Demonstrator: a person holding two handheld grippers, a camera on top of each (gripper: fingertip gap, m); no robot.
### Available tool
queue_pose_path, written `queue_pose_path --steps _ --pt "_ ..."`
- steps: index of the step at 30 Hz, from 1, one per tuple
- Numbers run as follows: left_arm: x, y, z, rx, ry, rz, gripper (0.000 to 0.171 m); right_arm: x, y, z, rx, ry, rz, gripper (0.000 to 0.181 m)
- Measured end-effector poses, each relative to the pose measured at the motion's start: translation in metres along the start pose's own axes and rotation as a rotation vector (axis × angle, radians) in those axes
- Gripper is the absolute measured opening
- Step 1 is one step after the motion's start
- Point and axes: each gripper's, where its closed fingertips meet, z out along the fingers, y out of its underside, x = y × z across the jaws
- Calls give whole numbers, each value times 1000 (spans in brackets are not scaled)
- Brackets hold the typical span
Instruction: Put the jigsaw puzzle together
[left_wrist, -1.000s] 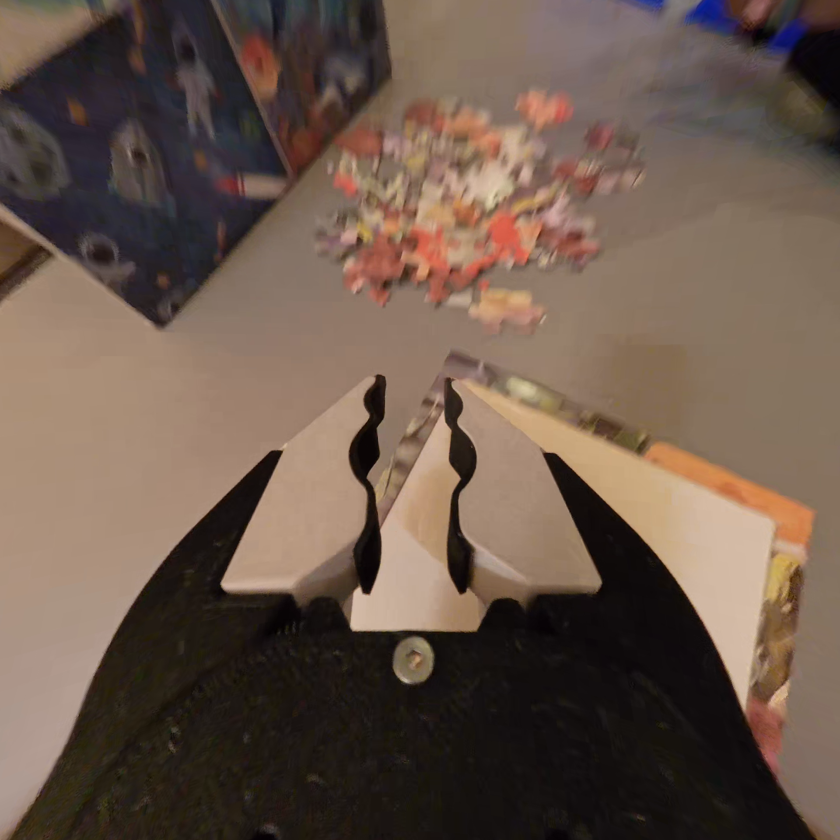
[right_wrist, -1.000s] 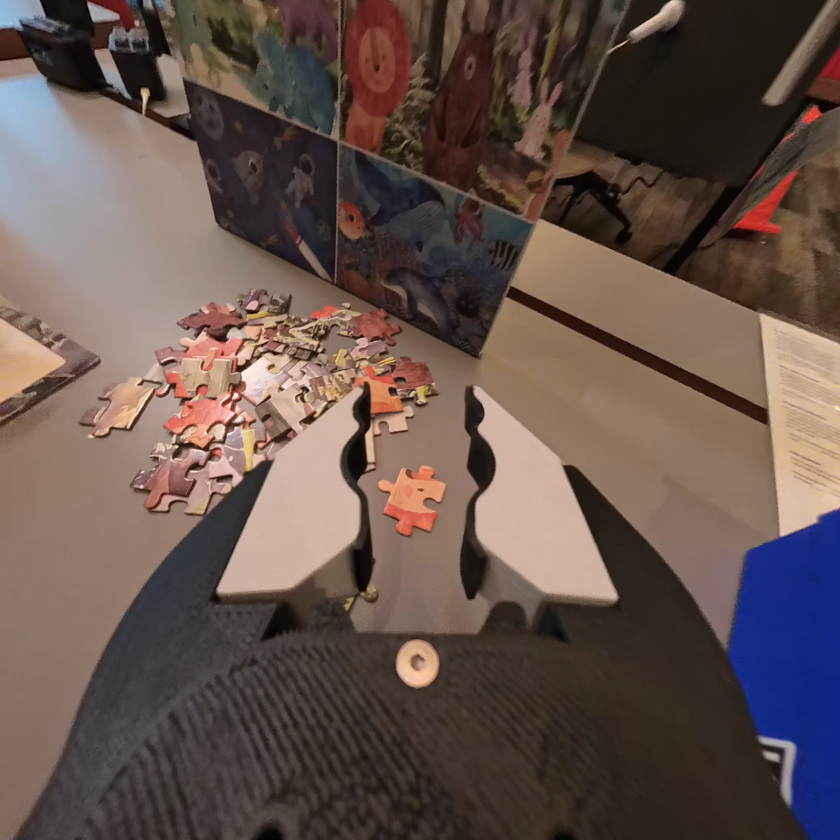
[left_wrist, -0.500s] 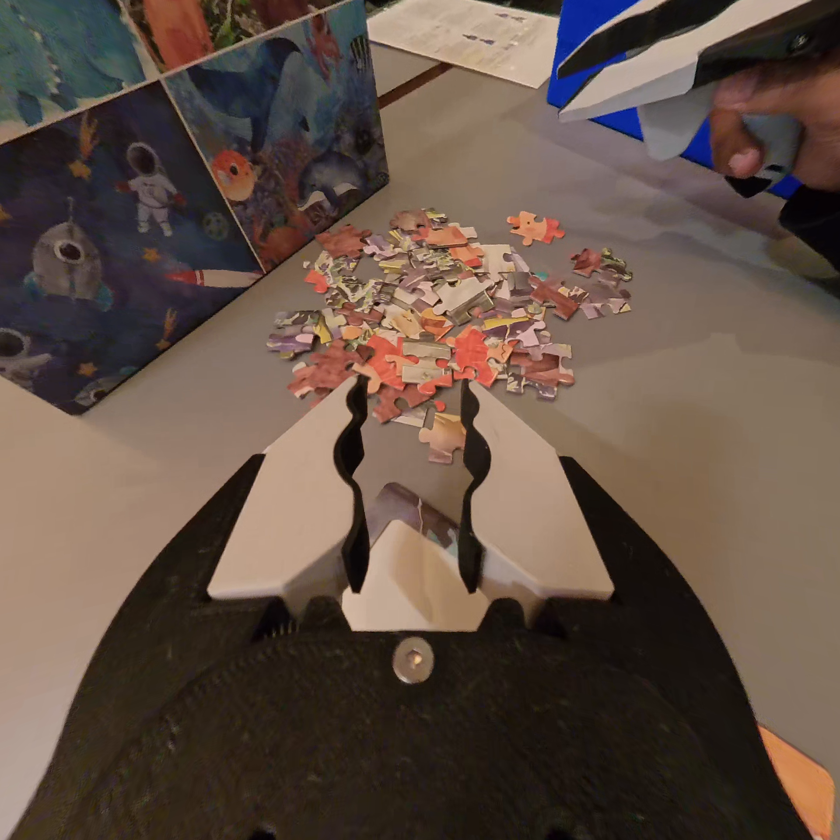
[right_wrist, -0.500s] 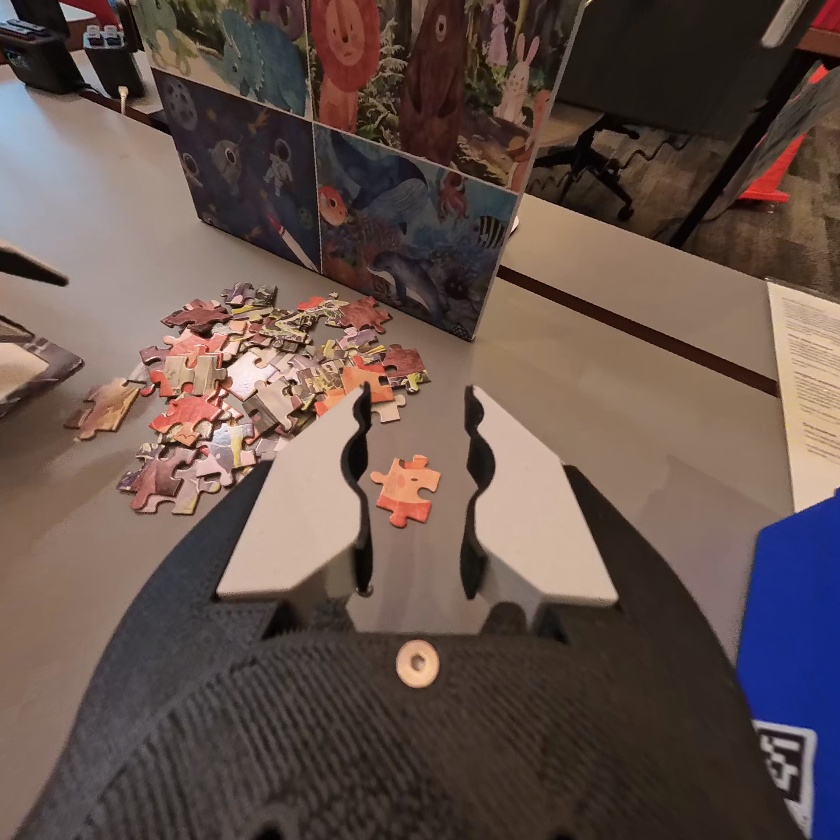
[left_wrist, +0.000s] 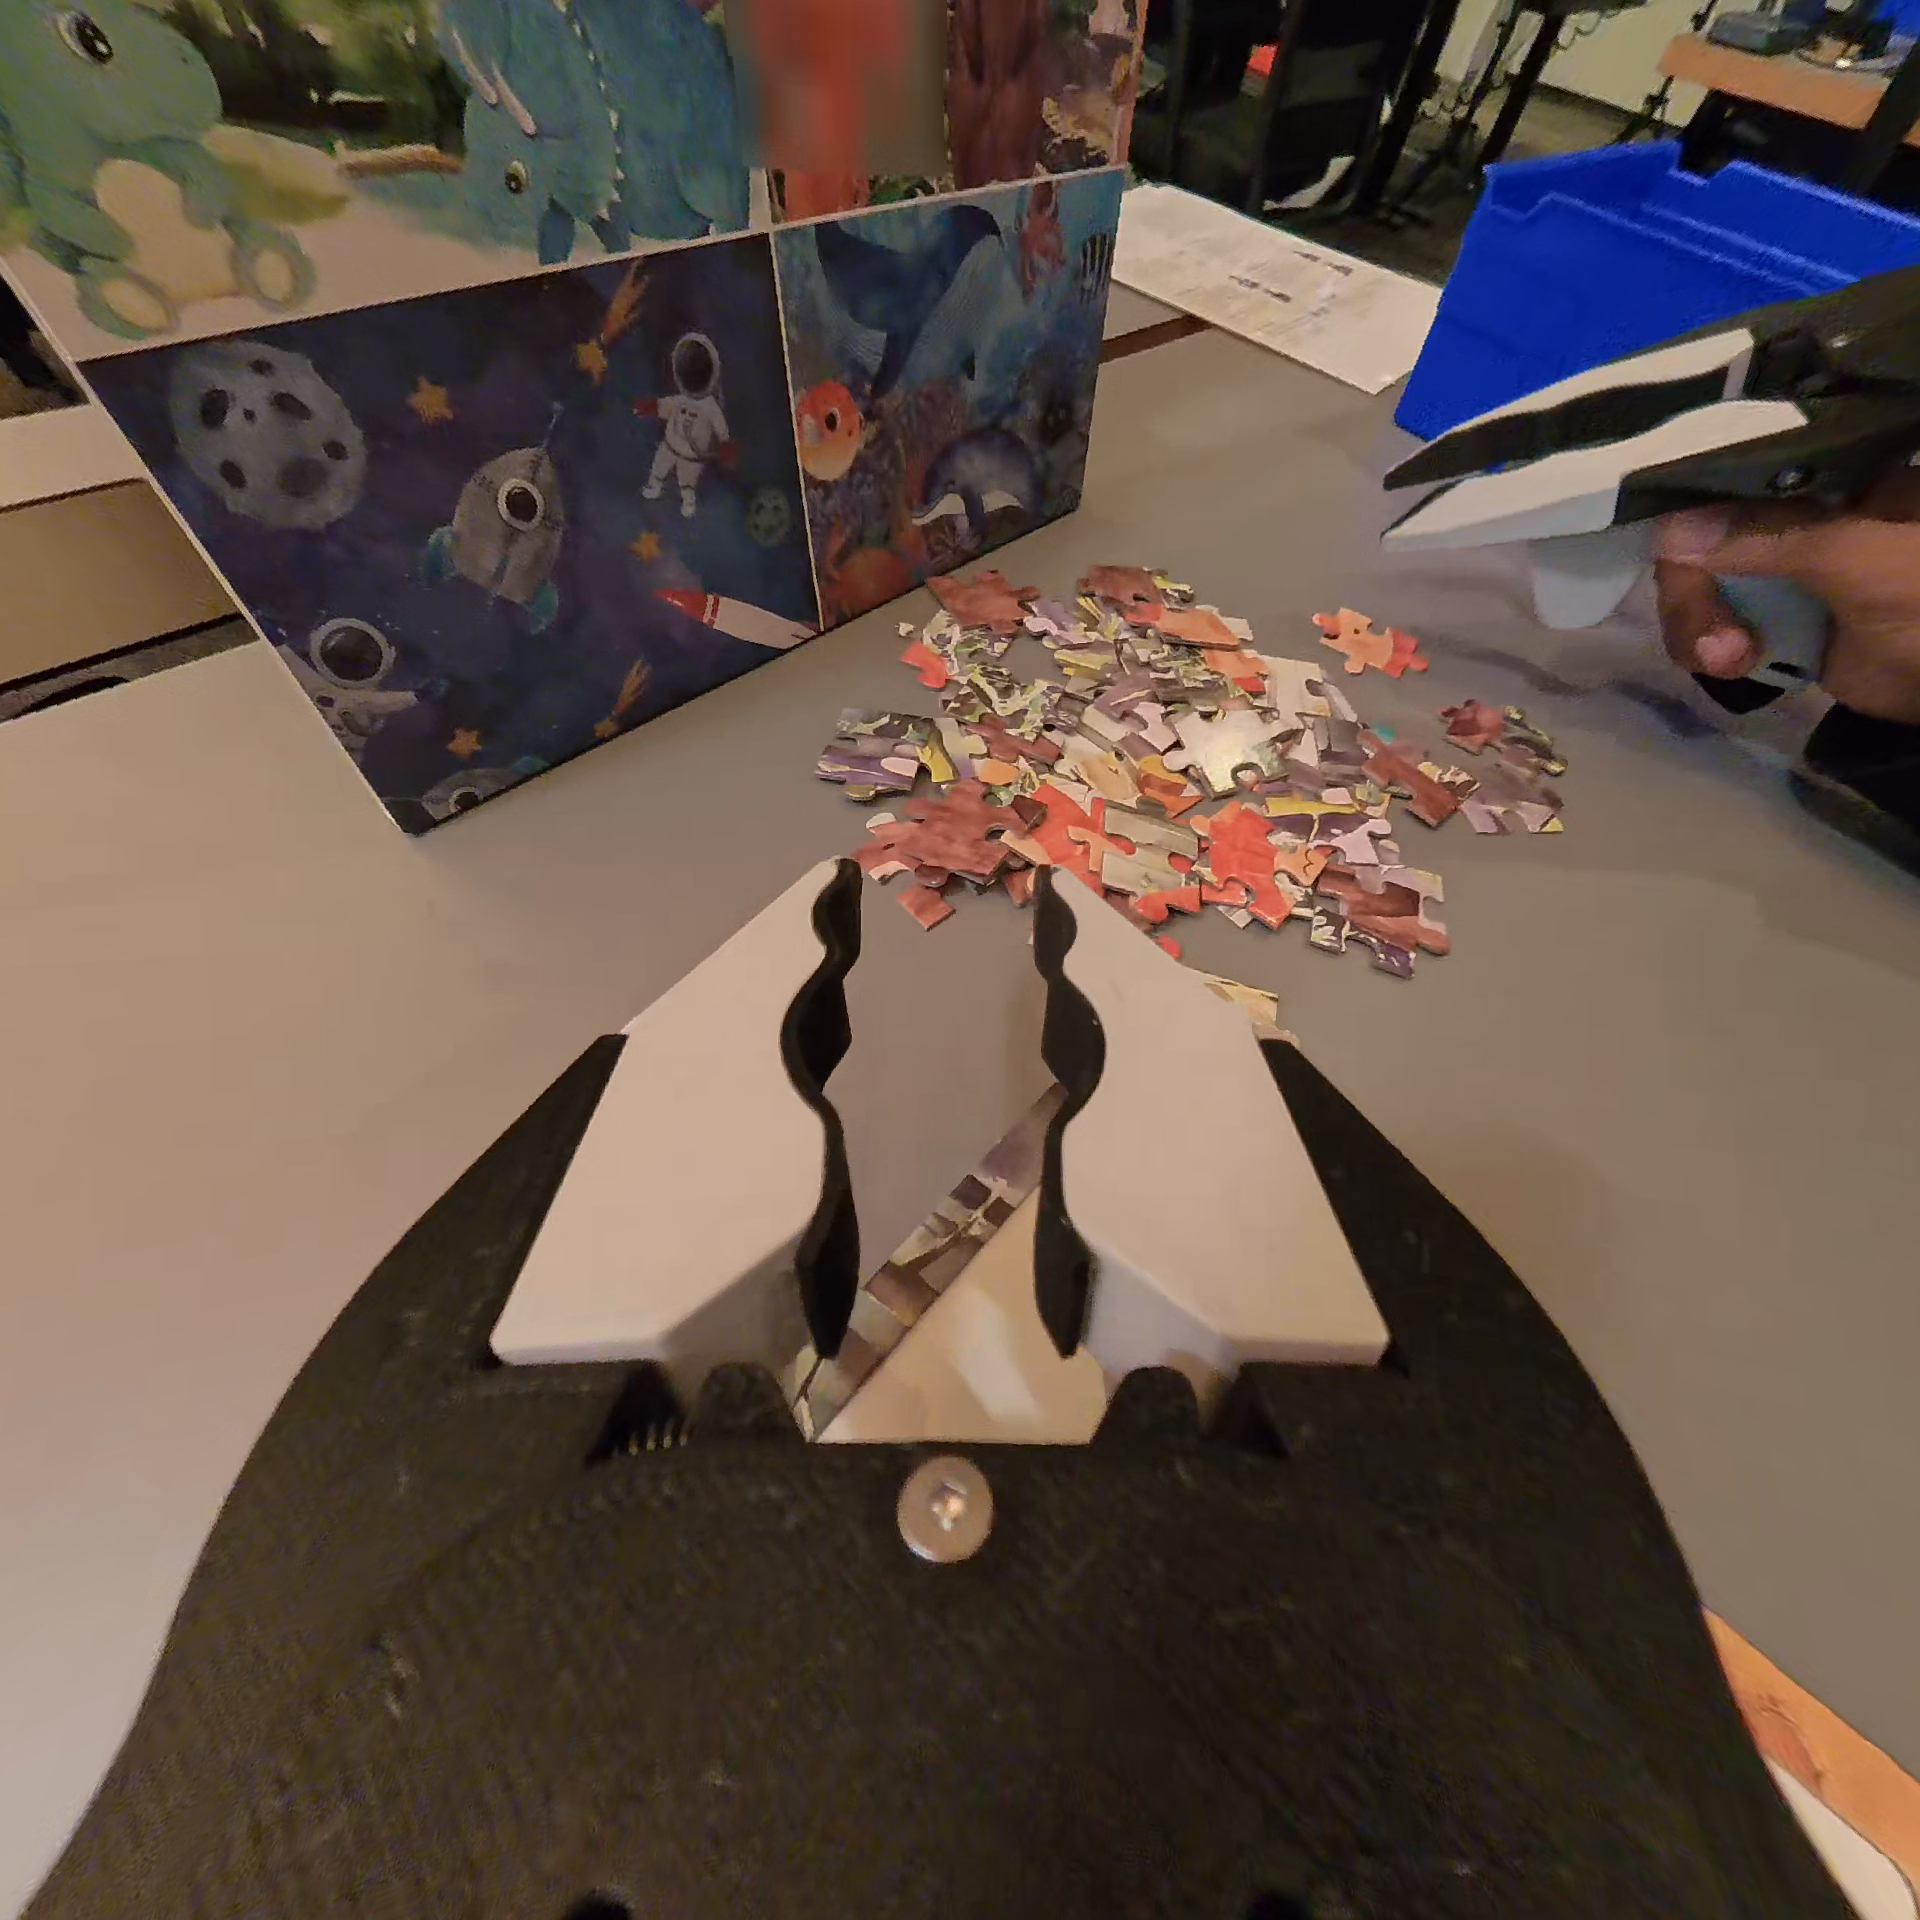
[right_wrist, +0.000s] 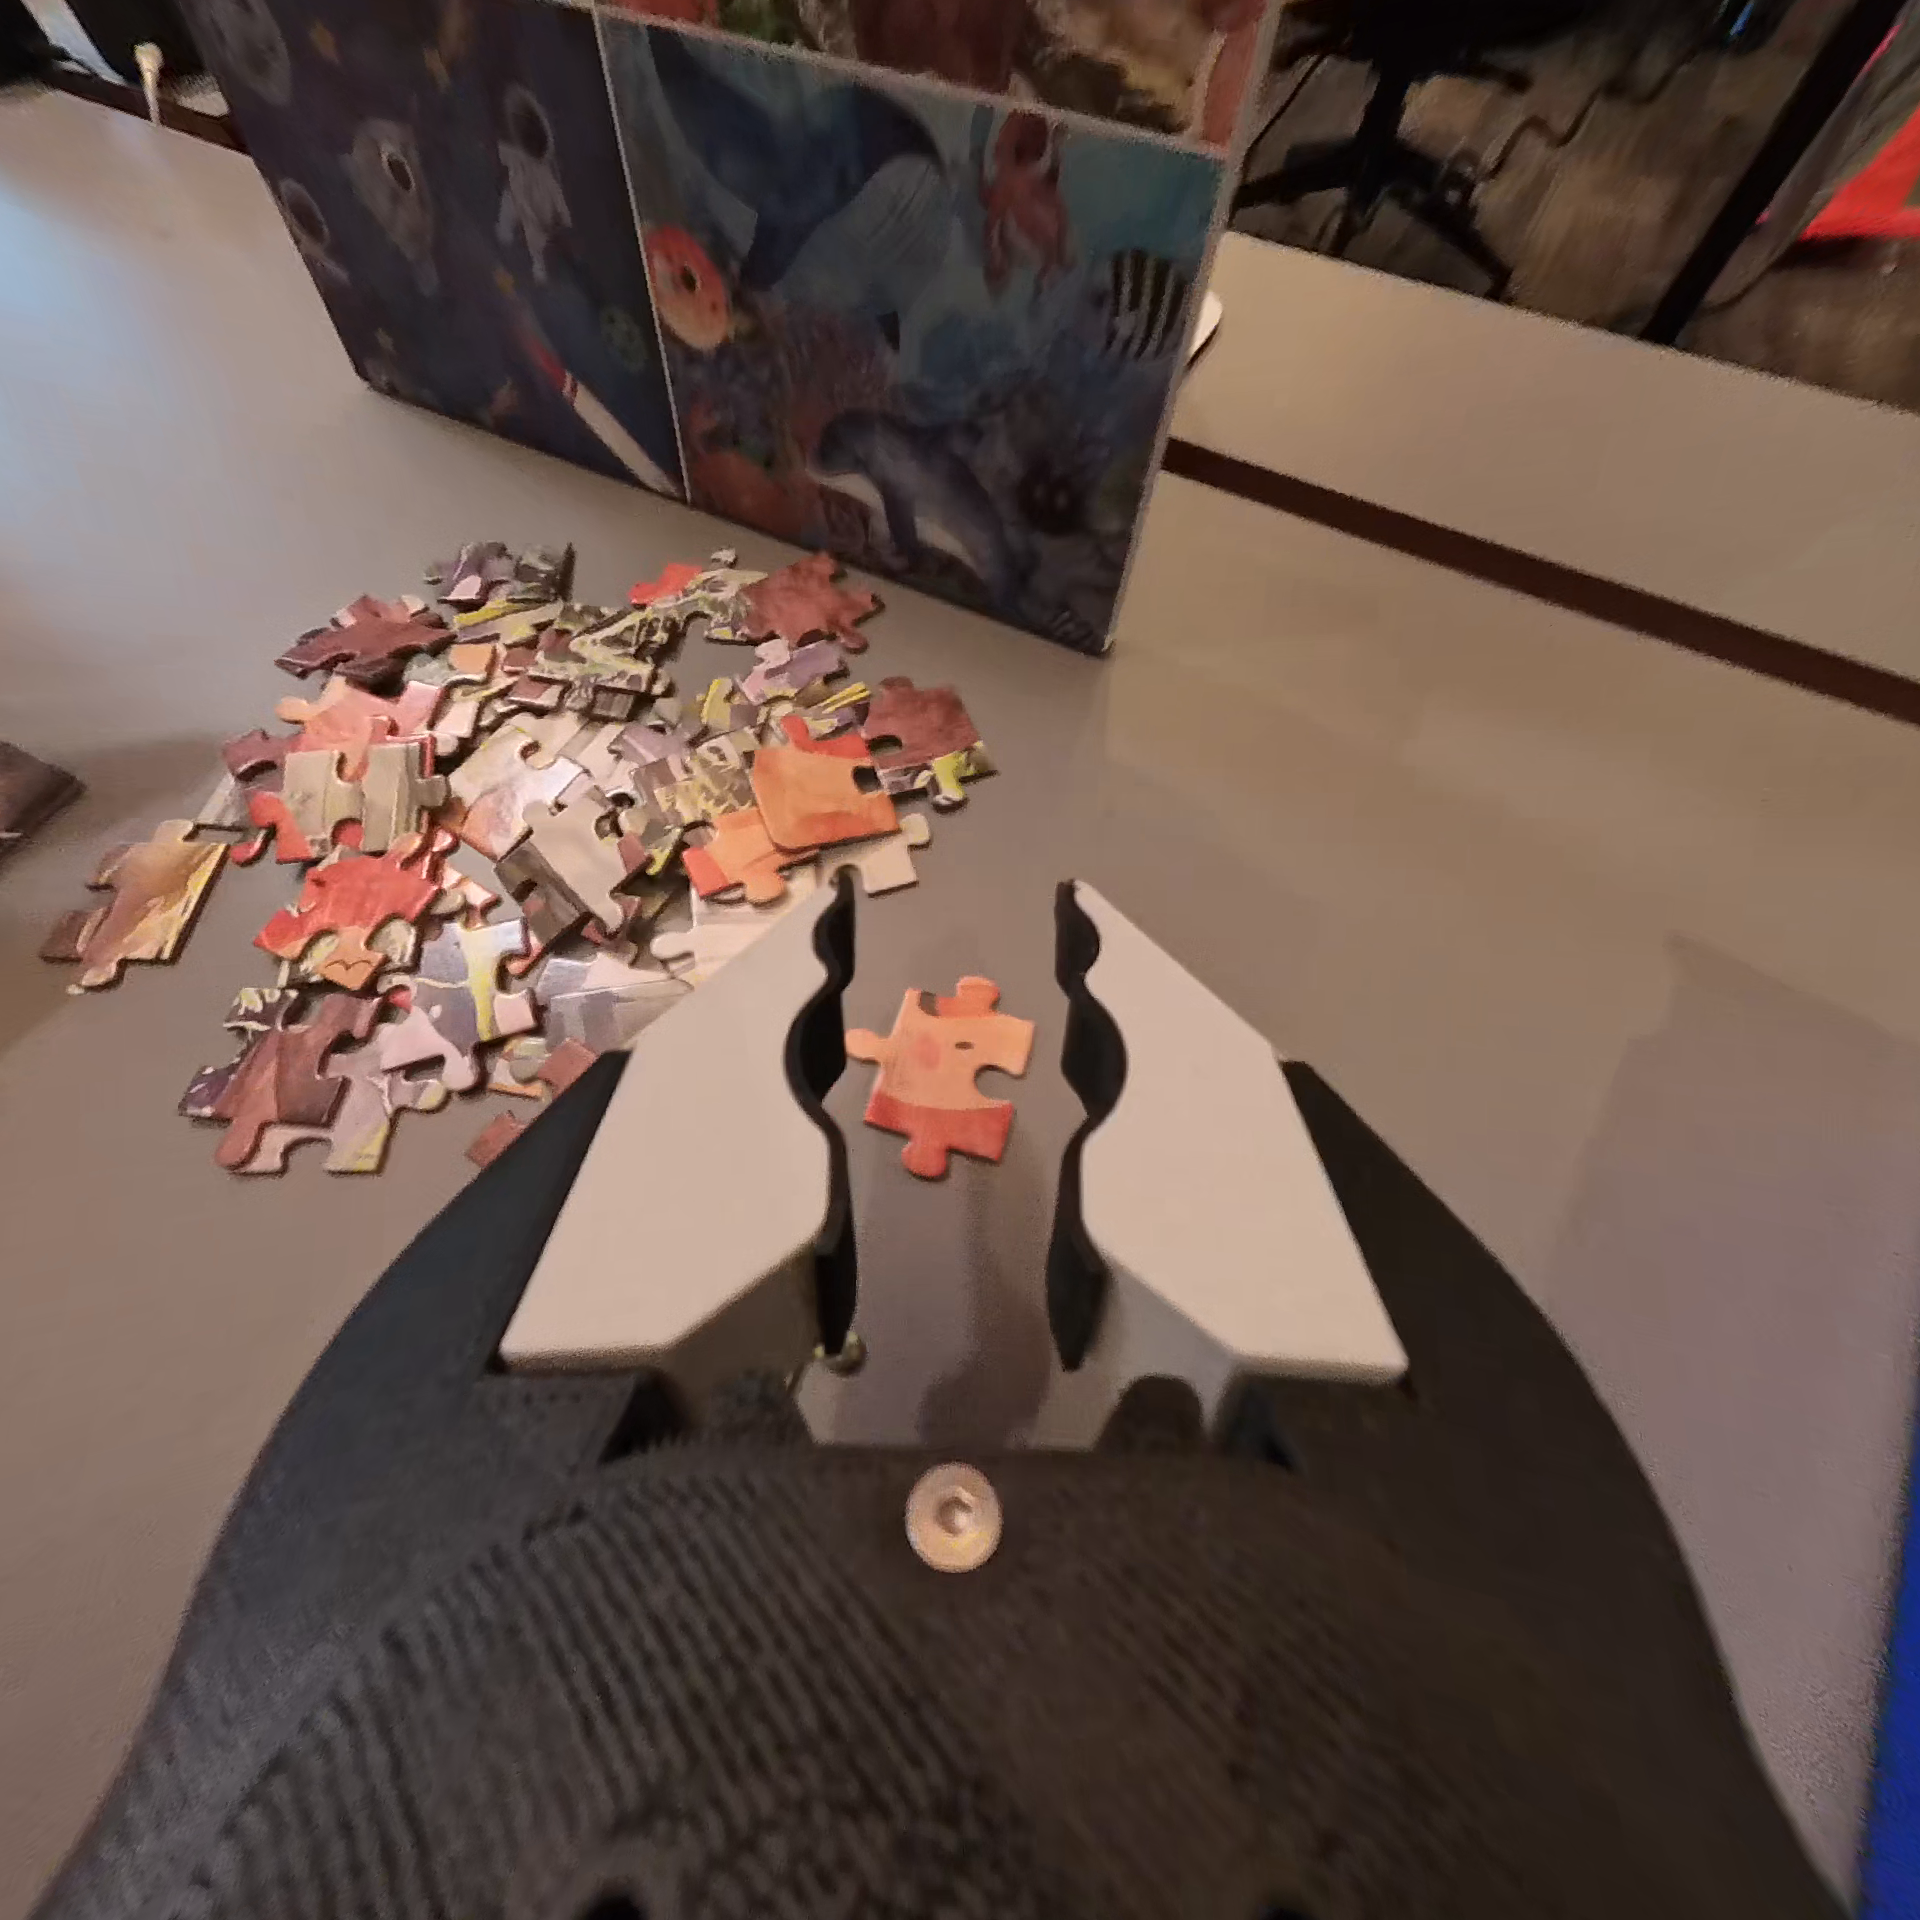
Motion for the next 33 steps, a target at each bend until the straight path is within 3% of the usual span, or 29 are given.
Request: queue_pose_path --steps 5,11,15,19,21,23,28,33 --pt "1 0 1 11 4 -8 32 -20 7 19 -33 -104 72 38" --pt "-2 -2 1 33 21 -49 32 -34 -8 39 -17 -149 13 41" --pt "0 2 4 29 45 -72 32 -43 0 54 -121 -216 -3 49" --pt "4 5 7 16 54 -55 32 -42 6 60 -168 -223 6 29" --pt "5 4 6 18 51 -39 32 -36 1 53 -139 -201 -6 8" --pt "7 5 6 16 51 -26 32 -26 -8 40 -92 -172 -18 0" --pt "8 7 8 5 55 -13 33 1 -17 13 -7 -115 40 6" --pt "6 6 7 11 66 -48 33 -1 3 29 -72 -118 37 24"
